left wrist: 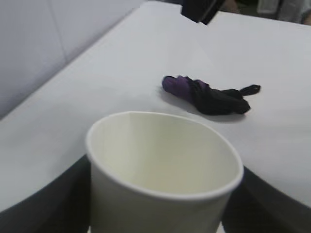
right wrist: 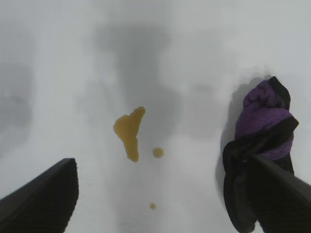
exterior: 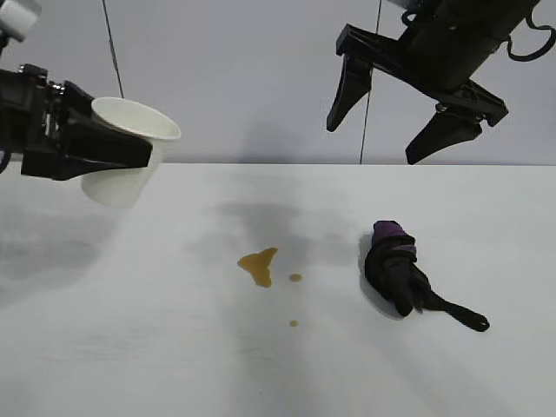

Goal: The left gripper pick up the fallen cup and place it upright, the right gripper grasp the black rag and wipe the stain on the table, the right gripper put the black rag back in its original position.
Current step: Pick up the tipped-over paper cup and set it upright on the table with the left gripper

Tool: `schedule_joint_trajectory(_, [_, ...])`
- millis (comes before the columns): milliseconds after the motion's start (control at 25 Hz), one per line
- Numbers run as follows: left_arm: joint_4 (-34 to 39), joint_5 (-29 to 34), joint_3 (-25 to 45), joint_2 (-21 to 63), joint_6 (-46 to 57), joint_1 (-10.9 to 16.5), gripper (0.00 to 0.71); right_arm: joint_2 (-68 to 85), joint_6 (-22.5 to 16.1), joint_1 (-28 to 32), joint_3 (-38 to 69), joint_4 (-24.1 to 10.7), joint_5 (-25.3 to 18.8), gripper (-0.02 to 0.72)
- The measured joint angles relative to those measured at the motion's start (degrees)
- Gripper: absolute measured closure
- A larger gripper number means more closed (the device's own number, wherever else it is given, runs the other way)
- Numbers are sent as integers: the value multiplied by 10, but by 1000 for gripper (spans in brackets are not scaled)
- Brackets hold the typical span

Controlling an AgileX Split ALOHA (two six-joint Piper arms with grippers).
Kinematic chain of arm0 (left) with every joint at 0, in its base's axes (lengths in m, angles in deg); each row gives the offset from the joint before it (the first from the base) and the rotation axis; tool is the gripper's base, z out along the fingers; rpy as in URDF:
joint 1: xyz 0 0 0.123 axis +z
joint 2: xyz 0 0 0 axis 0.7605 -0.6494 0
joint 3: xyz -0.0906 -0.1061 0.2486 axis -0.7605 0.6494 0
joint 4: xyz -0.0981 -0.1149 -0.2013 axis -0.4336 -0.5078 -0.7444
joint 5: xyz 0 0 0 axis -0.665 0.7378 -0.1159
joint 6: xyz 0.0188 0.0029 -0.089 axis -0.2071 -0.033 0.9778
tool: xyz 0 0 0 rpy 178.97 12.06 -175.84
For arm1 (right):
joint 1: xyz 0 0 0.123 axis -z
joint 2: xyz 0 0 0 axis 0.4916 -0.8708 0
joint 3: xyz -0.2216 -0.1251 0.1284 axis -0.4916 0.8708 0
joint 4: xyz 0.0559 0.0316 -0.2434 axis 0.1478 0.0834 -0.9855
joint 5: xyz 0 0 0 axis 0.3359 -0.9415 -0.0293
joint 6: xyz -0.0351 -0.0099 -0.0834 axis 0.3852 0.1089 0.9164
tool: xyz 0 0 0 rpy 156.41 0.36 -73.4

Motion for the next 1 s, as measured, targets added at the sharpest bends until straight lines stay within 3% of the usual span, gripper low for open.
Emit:
schedule_joint_trajectory(200, [-14,54,7,-68,-56,17,242,0,0,0,0,-6,1,63])
schedule_joint_trajectory(400, [-16,52,0,-161,-84,18,242,0,1,0,0,-10,1,63])
schedule_joint_trajectory(680, [-20,52,-2,-198,-110,18,240,0,1,0,0,-10,1,63])
schedule_joint_trajectory(880, [-20,52,-5,-198,-112,18,72,0,1,0,0,-11,1,63])
schedule_joint_trajectory(1000, [-20,52,-6,-197,-94,18,32,0,1,0,0,-11,-1,63])
